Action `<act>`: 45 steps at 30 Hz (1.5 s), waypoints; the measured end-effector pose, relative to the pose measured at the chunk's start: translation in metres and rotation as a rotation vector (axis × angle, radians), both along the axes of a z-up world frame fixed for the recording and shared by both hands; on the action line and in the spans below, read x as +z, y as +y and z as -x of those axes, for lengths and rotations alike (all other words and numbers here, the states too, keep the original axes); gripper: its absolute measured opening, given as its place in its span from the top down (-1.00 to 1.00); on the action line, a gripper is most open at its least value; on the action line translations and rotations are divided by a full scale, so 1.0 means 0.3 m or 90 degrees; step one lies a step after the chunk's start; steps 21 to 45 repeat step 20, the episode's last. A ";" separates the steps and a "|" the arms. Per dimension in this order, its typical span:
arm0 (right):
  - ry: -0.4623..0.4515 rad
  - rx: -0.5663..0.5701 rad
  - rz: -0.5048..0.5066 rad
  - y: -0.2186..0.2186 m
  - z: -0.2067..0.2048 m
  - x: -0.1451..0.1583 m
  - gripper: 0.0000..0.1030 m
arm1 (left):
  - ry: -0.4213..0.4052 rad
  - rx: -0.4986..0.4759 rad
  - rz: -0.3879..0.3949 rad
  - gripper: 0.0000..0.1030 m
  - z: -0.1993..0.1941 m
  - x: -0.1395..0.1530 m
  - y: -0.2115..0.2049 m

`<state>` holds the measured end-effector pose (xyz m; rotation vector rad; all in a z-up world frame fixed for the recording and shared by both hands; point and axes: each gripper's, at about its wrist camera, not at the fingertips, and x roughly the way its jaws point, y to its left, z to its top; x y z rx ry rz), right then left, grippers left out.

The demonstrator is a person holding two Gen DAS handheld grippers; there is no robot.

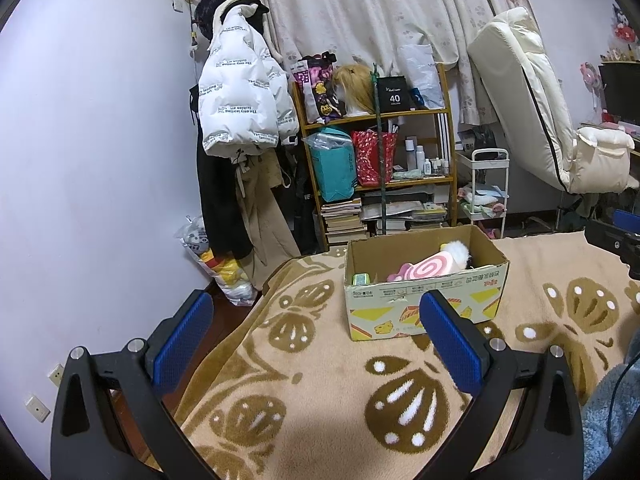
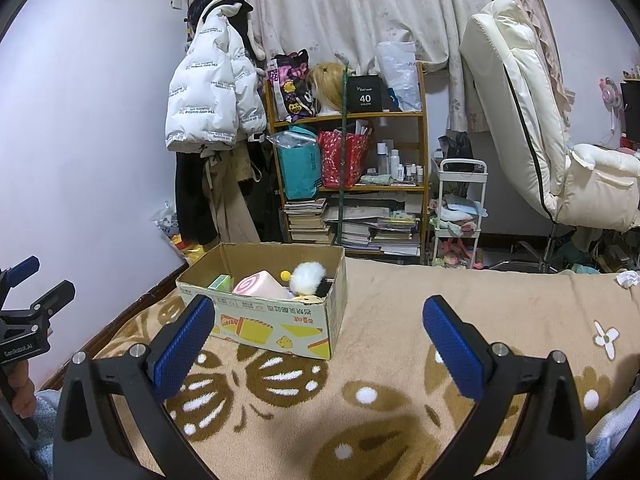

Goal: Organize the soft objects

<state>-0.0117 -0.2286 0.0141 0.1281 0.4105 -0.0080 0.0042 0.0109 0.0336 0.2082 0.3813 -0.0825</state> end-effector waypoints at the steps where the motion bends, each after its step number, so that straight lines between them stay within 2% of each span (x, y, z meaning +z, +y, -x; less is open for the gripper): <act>1: 0.000 -0.001 0.001 0.001 0.000 0.000 -1.00 | 0.000 0.001 0.000 -0.97 0.000 0.000 -0.001; 45: 0.001 0.001 0.000 -0.007 -0.003 0.007 -1.00 | 0.006 0.018 -0.001 -0.97 -0.011 0.008 0.008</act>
